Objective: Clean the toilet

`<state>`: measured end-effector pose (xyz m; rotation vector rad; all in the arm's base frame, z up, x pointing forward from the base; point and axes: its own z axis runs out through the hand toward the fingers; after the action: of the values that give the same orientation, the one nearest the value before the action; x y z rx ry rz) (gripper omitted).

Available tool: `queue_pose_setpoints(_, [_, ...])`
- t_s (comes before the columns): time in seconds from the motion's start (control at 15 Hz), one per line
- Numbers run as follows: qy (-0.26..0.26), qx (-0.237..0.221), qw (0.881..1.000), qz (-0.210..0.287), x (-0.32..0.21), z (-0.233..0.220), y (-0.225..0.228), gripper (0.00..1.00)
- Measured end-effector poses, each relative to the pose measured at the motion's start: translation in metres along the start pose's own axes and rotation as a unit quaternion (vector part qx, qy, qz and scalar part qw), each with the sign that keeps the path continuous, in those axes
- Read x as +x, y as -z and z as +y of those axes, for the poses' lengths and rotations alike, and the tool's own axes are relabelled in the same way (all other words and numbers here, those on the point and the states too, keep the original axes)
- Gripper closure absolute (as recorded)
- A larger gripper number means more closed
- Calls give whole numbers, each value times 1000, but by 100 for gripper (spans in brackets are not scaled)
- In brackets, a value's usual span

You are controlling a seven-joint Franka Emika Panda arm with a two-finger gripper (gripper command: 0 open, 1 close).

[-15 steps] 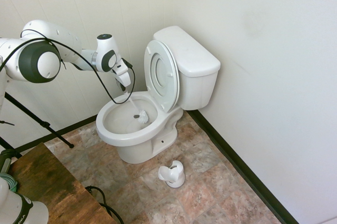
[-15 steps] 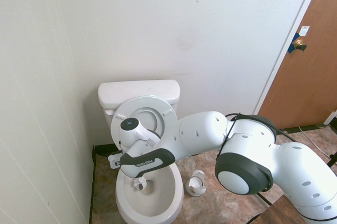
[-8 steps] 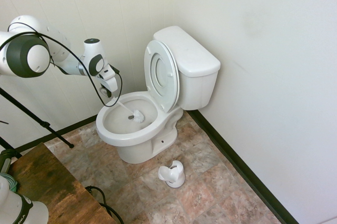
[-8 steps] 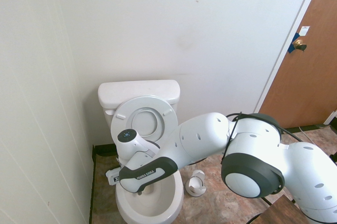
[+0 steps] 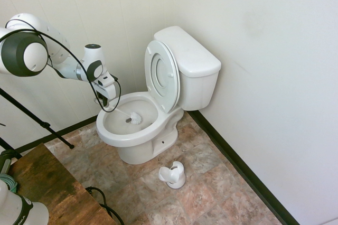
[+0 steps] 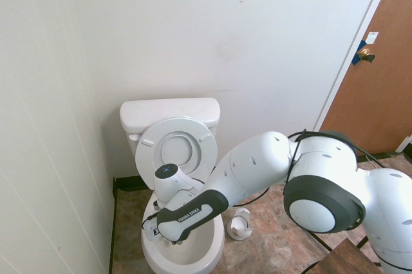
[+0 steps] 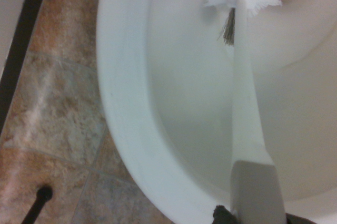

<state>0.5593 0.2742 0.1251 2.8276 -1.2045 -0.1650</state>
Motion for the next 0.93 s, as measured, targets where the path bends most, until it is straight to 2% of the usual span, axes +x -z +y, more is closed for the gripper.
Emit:
queue_pose_setpoints(0.33, [1, -13, 1000, -26, 24, 36, -2, 100])
queue_pose_setpoints(0.67, [-26, -11, 998, -53, 76, 84, -1, 100])
queue_pose_setpoints(0.93, [-61, 0, 997, -37, 130, 109, 14, 100])
